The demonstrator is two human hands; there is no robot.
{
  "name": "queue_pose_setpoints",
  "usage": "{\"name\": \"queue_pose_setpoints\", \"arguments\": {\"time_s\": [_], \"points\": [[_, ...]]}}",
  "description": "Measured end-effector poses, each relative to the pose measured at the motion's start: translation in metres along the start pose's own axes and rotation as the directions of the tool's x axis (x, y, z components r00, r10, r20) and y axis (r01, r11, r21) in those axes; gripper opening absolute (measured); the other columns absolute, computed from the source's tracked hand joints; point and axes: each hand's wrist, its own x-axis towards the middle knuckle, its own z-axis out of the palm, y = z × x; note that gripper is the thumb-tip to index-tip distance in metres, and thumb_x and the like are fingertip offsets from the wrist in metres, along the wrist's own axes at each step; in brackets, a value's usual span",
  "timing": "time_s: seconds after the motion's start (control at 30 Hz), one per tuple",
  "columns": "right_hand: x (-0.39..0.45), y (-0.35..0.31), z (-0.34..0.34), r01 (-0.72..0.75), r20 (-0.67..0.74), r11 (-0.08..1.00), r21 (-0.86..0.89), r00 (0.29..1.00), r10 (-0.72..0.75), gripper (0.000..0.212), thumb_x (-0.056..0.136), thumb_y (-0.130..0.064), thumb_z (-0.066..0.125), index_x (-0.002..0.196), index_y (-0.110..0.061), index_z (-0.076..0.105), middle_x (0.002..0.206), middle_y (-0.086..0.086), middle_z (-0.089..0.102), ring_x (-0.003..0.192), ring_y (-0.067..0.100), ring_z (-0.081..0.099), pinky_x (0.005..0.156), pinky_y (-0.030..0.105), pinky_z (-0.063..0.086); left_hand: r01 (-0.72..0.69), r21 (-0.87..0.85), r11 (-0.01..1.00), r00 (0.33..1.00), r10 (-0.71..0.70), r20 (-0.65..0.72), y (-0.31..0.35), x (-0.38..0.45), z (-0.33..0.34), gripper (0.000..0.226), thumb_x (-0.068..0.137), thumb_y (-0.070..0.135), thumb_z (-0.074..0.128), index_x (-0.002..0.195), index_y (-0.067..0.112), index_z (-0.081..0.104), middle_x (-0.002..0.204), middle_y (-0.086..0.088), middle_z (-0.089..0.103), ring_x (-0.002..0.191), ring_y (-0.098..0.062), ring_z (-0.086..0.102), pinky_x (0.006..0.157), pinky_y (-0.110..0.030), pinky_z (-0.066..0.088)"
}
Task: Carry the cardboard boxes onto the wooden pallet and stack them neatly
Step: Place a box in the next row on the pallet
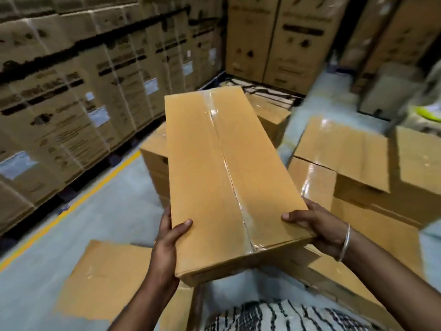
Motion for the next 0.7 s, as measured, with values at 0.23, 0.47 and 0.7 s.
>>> {"name": "queue_pose_setpoints", "arguments": {"time_s": [0.23,0.47,0.7], "points": [[-0.078,0.034,-0.097,0.099,-0.243,0.981,0.167,0.968,-0.056,0.101,0.039,-0.018,0.095,0.13,-0.016,0.053,0.114,0.017,0.07,0.102,0.036,0.068,0.076,0.041,0.056,0.097,0.169,0.981,0.954,-0.14,0.265,-0.028,0.012,0.104,0.065,0.073,0.014,0.061,0.134,0.032,0.054,0.121,-0.004,0.069,0.11,-0.032,0.064,0.08,-0.04,0.05],[-0.152,0.082,-0.195,0.173,-0.413,0.947,0.27,0.91,-0.048,0.089,0.043,-0.019,0.092,0.125,-0.015,0.058,0.111,0.016,0.072,0.102,0.038,0.069,0.088,0.048,0.055,0.168,0.297,0.94,0.888,-0.275,0.367,-0.092,-0.014,0.213,0.058,0.072,0.013,0.062,0.125,0.037,0.056,0.115,-0.002,0.069,0.103,-0.031,0.065,0.074,-0.039,0.051],[-0.223,0.123,-0.307,0.178,-0.521,0.928,0.328,0.853,0.02,0.09,0.04,-0.023,0.094,0.122,-0.011,0.06,0.11,0.014,0.073,0.101,0.036,0.07,0.094,0.05,0.053,0.251,0.39,0.886,0.811,-0.413,0.414,-0.179,-0.054,0.317,0.059,0.077,0.012,0.063,0.132,0.032,0.054,0.117,-0.008,0.071,0.104,-0.034,0.067,0.081,-0.043,0.051]]}}
